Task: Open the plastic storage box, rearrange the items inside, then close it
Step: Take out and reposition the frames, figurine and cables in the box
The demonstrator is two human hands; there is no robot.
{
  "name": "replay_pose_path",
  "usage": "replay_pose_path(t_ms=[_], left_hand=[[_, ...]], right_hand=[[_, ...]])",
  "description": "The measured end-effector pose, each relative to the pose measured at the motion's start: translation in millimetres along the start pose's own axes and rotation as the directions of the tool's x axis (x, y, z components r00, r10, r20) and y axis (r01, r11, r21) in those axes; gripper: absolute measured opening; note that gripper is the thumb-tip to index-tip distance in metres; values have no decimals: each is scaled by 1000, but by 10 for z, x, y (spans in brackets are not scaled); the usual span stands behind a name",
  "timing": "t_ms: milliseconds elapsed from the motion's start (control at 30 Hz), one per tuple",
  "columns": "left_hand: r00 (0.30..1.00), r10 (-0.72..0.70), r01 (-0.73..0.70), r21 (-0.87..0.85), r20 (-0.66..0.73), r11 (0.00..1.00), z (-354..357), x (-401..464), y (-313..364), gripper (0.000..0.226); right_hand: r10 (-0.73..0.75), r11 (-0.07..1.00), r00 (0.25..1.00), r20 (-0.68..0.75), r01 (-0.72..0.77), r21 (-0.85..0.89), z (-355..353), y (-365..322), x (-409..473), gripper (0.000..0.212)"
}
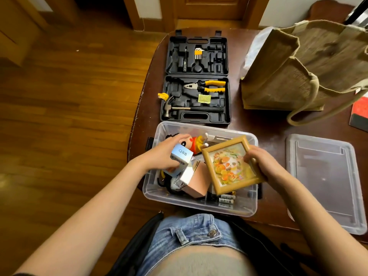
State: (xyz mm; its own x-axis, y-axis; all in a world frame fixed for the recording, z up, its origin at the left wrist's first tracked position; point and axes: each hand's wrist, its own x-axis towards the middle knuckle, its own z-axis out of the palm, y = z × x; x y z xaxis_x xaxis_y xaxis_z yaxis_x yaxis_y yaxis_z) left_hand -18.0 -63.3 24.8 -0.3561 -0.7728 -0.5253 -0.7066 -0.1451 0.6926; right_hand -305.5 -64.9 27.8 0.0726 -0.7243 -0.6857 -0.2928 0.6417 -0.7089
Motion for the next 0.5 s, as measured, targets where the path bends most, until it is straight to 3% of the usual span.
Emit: replay_pose_path(t_ms=[133, 300, 400, 500], left_hand=[[995, -29, 44, 158, -98, 986, -28, 15, 11, 61], [941, 12, 25, 107, -337, 994, -171, -28, 126, 48], [875, -21, 1, -42, -484, 999, -227, -68, 188, 43], [836, -108, -63, -290, -538, 955, -241, -104, 241, 36]], right_hand=[[39, 970, 998, 49, -26, -242, 95, -21, 52, 35], [-25, 917, 999, -27, 12, -398, 175, 16, 123, 32], [-139, 851, 990, -32, 103, -514, 215, 26, 127, 27], [-194, 788, 981, -17, 145, -599, 232, -10, 123, 21]])
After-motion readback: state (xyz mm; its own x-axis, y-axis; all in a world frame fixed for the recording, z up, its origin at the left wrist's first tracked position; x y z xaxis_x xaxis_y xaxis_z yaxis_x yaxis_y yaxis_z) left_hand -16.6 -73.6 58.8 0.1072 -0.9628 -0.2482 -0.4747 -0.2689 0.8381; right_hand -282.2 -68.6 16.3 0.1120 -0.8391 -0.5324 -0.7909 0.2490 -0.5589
